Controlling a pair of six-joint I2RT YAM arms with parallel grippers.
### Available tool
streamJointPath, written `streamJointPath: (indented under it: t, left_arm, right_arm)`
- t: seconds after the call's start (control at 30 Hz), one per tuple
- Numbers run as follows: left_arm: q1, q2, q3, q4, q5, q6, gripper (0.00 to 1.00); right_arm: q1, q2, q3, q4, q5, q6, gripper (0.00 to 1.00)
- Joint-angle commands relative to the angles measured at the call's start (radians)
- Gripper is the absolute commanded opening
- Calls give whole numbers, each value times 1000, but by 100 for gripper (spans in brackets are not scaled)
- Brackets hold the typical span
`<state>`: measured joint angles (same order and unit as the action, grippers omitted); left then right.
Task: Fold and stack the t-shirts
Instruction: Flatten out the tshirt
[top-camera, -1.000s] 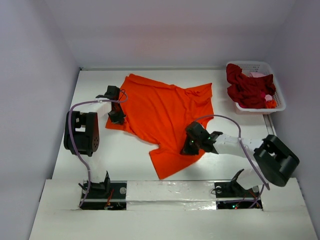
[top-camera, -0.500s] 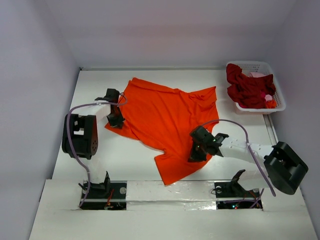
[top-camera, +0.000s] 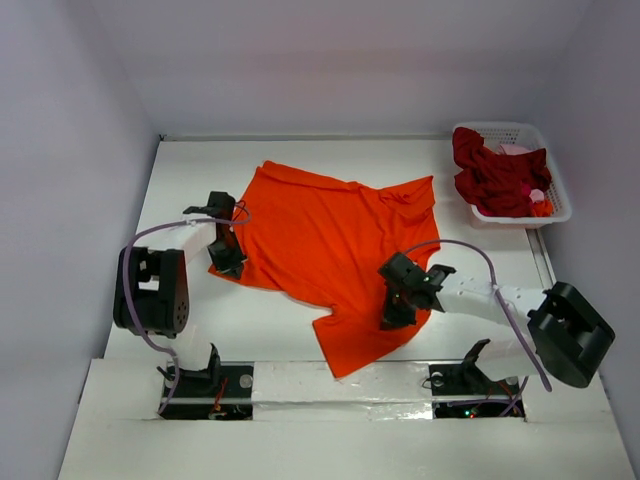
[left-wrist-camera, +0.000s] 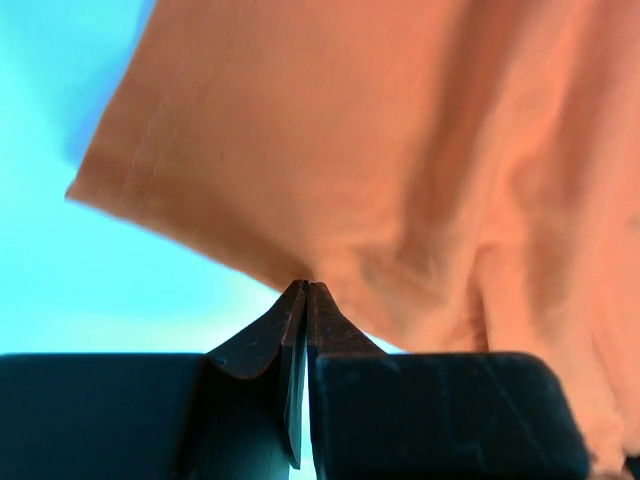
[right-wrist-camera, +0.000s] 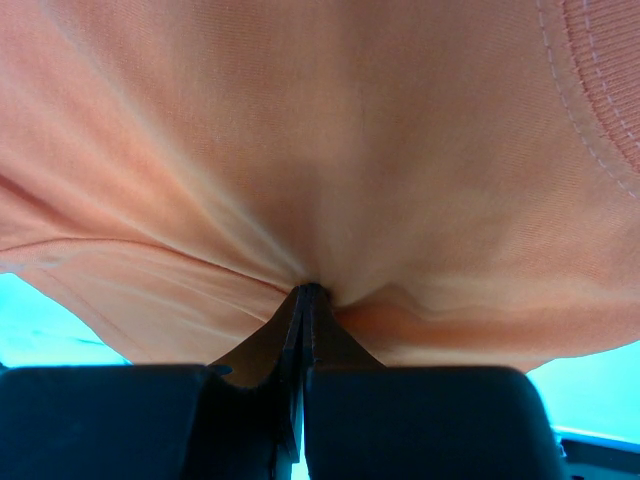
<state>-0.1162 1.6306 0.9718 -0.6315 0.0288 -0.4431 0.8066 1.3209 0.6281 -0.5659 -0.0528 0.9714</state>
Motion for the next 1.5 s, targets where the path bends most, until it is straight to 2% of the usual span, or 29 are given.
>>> streamJointPath:
  t: [0.0, 0.23, 0.4, 0.6, 0.73, 0.83, 1.1, 1.47]
  left_arm:
    - [1, -92, -33, -74, 37, -5, 0]
    - [1, -204, -101, -105, 40, -15, 0]
    - [1, -278, -4, -82, -20, -45, 0]
    - [1, -155, 90, -7, -118, -69, 0]
    - [1, -46, 143, 7, -234, -78, 0]
    - [1, 31, 169, -7, -244, -75, 0]
    - [1, 147, 144, -30, -263, -71, 0]
    - [1, 149, 2, -19, -247, -80, 0]
  right_arm:
    - [11, 12, 33, -77, 14, -25, 0]
    - [11, 32, 67, -80, 13, -37, 0]
    - [11, 52, 85, -74, 10, -49, 0]
    - [20, 55, 97, -69, 1, -53, 0]
    - [20, 41, 113, -78, 1, -57, 0]
    - [20, 37, 125, -78, 1, -57, 0]
    - [20, 35, 183, -77, -10, -63, 0]
    - [20, 63, 263, -86, 2, -100, 0]
